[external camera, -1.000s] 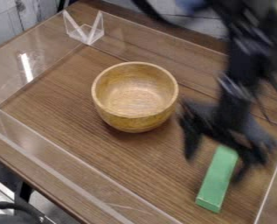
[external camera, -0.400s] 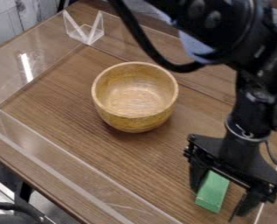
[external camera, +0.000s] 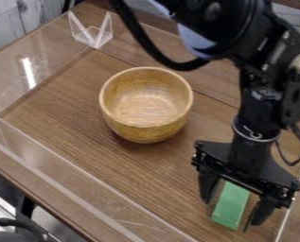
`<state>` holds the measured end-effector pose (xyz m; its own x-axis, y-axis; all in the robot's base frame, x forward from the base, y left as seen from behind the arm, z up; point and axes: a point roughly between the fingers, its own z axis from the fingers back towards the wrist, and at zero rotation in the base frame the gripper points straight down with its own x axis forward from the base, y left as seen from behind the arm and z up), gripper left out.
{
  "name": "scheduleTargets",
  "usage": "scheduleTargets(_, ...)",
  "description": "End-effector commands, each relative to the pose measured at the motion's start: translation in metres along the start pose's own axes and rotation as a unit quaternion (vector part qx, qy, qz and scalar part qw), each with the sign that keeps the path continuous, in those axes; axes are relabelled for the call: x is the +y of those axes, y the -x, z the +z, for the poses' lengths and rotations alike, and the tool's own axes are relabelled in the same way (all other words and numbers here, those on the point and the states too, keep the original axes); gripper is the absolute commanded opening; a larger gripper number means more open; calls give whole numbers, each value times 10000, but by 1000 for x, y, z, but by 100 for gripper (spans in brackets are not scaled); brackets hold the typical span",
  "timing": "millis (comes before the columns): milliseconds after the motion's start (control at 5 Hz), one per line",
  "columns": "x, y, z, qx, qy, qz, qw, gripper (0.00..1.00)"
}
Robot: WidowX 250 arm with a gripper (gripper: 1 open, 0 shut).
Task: Put the green block in the brown bowl
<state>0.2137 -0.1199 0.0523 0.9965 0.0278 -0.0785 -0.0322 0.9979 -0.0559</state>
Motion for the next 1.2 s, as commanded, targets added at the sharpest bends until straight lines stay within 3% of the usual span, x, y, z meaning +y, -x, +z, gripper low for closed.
scheduleTargets(0, 0, -8, 16, -291, 207, 66, 9993, 100)
scheduleTargets(1000, 4, -24, 3, -350, 339, 237, 9985, 100)
